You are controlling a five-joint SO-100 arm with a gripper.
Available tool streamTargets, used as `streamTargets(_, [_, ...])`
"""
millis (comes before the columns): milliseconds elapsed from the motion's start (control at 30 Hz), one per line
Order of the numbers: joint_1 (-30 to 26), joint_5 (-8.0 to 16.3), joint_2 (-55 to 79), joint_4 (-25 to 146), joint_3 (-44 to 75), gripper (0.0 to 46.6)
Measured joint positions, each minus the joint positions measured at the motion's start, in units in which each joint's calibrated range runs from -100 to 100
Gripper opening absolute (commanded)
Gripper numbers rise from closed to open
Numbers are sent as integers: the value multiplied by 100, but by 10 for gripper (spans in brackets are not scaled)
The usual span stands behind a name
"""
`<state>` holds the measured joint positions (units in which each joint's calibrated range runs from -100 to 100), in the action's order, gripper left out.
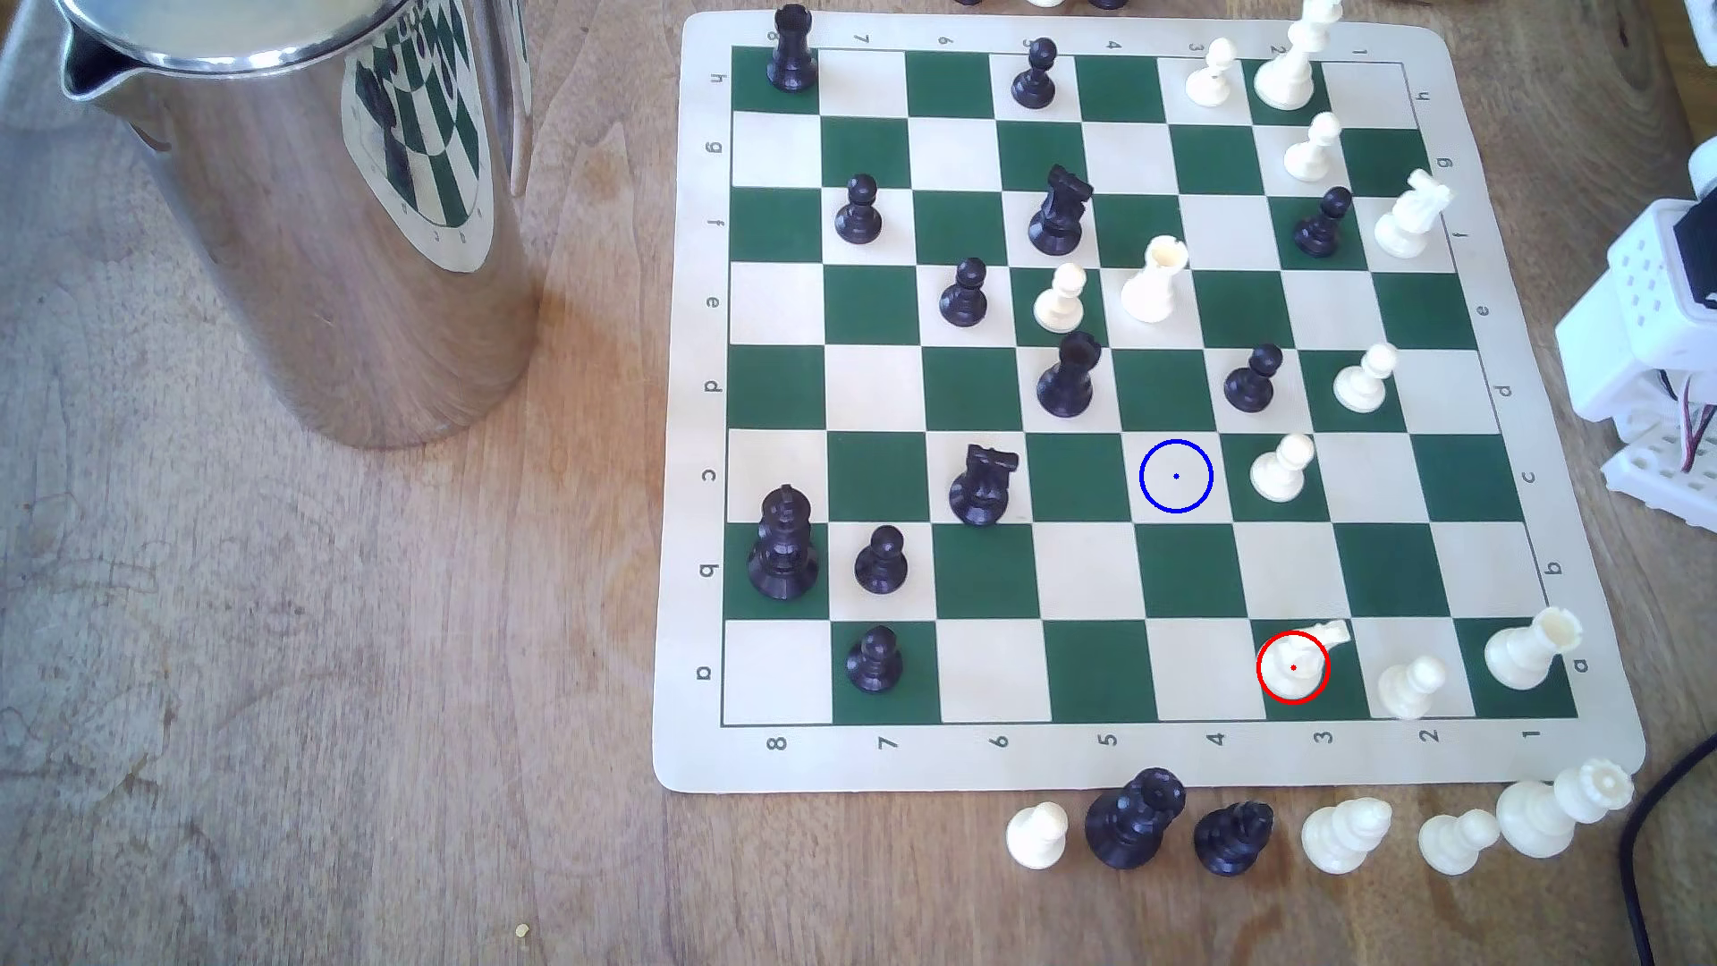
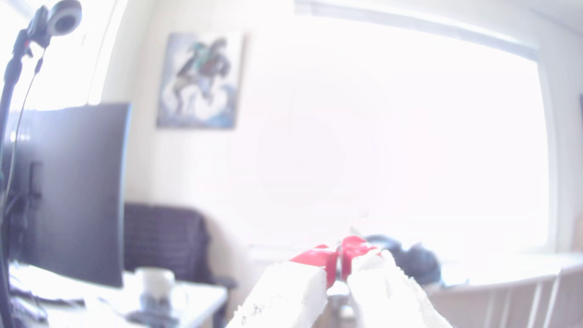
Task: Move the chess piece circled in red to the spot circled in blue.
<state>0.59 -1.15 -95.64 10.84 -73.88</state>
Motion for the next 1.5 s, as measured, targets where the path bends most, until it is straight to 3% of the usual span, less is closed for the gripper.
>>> streamTargets(67, [-44,-44,92,765,280,2])
streamTargets(200, [-678,-112,293,2892,1003,2])
streamTargets(467, [-1770,142,1265,4869,1898,9])
streamTargets(700, [-2500,752,2639,5968,2666,143])
streamTargets(967, [-2662,791,3477,6080,2458,190])
streamTargets(1067, [-2618,791,3670,5673,1934,247])
streamTargets(1200, [-2478,786,3678,4765,985,234])
streamTargets(1500, [-2721,864,4692,4215,895,189])
